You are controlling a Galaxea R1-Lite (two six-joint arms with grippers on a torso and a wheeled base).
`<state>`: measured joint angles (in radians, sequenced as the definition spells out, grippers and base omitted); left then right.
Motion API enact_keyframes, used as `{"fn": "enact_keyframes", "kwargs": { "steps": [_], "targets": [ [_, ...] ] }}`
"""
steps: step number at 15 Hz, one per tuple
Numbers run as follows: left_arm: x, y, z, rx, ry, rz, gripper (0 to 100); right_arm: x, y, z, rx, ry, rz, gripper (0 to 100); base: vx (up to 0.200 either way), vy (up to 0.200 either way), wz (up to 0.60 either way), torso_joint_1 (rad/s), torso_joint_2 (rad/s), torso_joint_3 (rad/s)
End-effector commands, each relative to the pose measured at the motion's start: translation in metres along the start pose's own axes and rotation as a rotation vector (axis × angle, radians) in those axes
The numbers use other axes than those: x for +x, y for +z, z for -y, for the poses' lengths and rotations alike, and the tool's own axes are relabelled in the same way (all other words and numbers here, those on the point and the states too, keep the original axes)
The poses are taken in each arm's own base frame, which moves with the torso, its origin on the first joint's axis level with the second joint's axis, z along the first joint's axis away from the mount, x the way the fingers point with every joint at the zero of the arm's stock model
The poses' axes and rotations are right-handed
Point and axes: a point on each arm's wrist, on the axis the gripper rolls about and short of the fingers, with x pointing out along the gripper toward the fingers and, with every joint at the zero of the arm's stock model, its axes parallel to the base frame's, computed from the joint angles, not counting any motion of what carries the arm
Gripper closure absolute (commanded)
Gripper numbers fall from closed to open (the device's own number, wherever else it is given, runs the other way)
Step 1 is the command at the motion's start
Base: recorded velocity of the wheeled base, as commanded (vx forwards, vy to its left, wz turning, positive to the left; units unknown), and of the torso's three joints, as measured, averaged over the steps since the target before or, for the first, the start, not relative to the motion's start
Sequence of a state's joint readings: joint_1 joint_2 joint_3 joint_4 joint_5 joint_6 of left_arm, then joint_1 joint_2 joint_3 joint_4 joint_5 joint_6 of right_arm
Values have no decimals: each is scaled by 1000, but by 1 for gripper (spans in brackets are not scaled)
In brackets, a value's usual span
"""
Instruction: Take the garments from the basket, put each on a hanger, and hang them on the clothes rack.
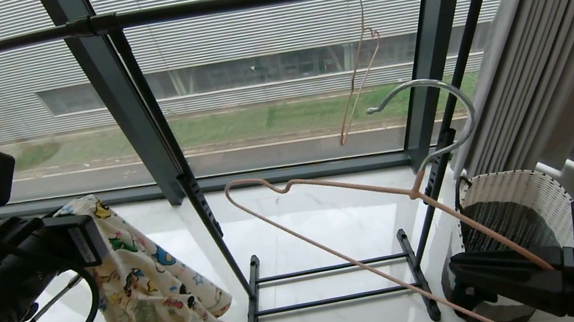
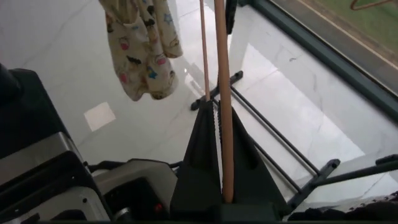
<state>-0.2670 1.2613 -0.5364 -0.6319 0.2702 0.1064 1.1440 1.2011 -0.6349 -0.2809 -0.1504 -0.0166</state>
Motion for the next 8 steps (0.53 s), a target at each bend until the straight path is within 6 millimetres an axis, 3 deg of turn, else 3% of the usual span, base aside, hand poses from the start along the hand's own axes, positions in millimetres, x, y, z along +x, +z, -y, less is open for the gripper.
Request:
{"fn": "enact_keyframes", "kwargs": {
  "steps": [1,5,8],
  "targets": [
    [21,1,28,-32,-79,-34,100,15,-4,-14,-25,60,-40,100,0,0,0,0,0,0],
    [32,5,58,-67,-53,-45,100,39,-8,-27,-35,89,-40,100,0,0,0,0,0,0],
    [37,12,61,-81,-38,-27,100,49,-11,-29,-31,87,-43,100,0,0,0,0,0,0]
  ]
}}
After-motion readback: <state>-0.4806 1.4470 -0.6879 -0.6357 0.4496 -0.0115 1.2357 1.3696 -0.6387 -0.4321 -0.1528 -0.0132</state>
